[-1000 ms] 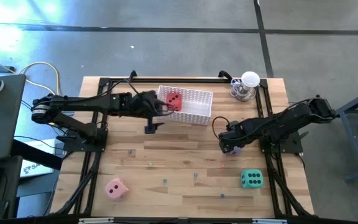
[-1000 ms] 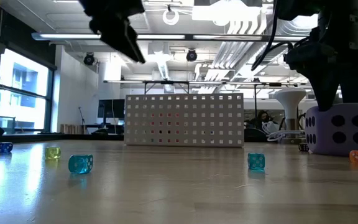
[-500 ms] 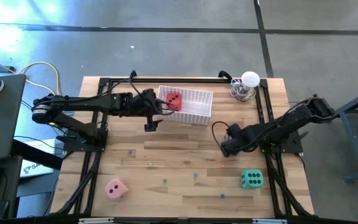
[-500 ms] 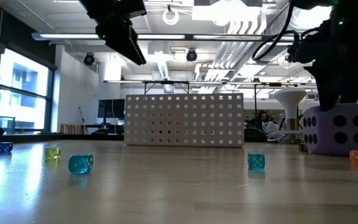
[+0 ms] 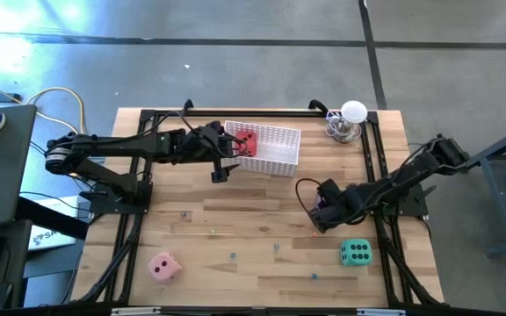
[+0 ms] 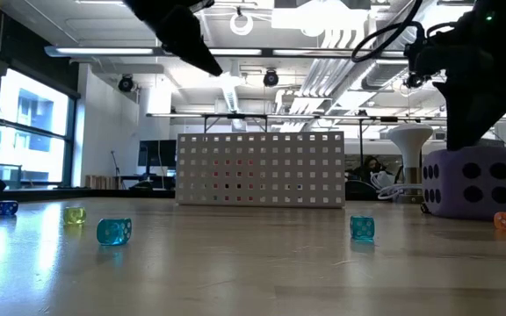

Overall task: Pick & Place Dice
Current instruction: Put the big violet die into the white bin

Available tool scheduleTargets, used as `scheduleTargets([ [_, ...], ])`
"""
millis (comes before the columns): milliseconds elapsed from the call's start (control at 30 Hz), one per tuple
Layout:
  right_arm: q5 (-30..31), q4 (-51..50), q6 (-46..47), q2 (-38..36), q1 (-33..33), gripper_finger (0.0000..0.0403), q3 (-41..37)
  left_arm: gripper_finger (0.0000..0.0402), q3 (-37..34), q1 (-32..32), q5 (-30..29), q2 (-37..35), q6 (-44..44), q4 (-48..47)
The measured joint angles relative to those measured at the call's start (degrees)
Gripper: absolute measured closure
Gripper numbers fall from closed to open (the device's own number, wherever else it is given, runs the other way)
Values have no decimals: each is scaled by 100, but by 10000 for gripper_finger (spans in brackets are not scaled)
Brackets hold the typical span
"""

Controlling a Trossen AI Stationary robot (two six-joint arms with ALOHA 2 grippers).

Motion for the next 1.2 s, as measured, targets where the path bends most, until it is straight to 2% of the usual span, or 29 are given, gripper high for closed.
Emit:
scheduleTargets([
  [133, 71, 42, -67, -1, 3, 322, 2, 2, 0, 0, 2, 0, 2, 153],
  [233, 125, 156, -314, -1, 3, 300, 2, 2, 0, 0, 1, 0, 0, 265],
  [367, 320, 363, -517, -1, 38, 242, 2, 2, 0, 0, 1, 0, 1, 355],
  [500, 789, 684, -892, 4, 182, 170, -3, 2, -2, 0, 2, 0, 0, 373],
  [633, 1428, 1117, -1647, 8, 364, 106, -5, 2, -2, 0, 2, 0, 2, 374],
  [733, 1755, 1358, -2161, 8, 458, 75, -2, 2, -2, 0, 2, 0, 2, 373],
  [900, 1771, 1441, -2835, 3, 475, 55, 0, 2, -2, 0, 1, 0, 1, 373],
  [1033, 1465, 1155, -3585, 1, 436, 54, 2, 2, -2, 0, 2, 0, 2, 373],
  [1200, 918, 288, -3603, -1, 124, 55, 329, 2, -2, 0, 2, 0, 2, 375],
])
